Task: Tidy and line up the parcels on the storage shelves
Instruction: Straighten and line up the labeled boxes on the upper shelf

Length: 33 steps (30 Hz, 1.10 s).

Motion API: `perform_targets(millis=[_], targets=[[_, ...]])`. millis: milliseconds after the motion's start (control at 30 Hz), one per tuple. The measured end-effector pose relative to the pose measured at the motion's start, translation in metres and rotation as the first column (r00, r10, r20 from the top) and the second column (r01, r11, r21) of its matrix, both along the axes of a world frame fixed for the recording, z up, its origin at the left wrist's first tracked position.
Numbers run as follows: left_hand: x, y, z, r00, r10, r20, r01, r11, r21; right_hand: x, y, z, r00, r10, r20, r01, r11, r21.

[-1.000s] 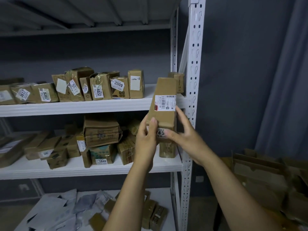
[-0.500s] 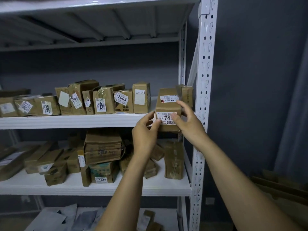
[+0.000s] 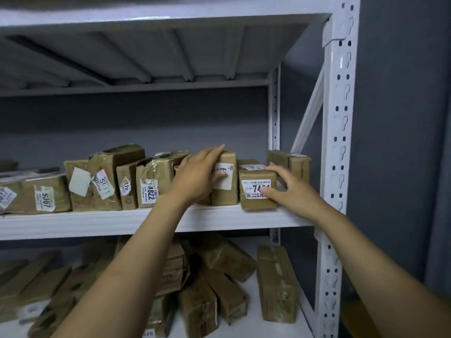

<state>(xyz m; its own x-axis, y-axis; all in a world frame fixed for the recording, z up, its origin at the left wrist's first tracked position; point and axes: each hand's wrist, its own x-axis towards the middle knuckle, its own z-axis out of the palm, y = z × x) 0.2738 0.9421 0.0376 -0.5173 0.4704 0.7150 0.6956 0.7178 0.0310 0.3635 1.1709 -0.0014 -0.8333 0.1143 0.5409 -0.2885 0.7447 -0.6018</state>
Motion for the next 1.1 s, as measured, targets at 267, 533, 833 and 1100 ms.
perform_targets(millis=[267,533,833,1100], targets=[[-0.016,-0.008,0.001,0.995,-0.098,0.009,0.097,0.994,0.040,-0.023,-0.003,-0.001,1.000,-0.006,-0.011,0.006,1.000,0.003],[-0.015,-0.009,0.001,0.995,-0.093,0.024,0.093,0.996,0.011,-0.029,-0.008,0.000,0.998,-0.024,-0.056,0.027,0.999,0.046],[-0.010,-0.002,0.005,1.000,0.000,0.026,0.000,1.000,-0.025,-0.032,-0.014,0.011,0.998,-0.012,-0.054,0.023,0.976,0.215],[0.013,0.034,0.008,0.965,0.022,-0.261,-0.008,0.998,0.056,0.010,0.013,0.030,0.978,-0.144,-0.149,0.201,0.839,0.506]])
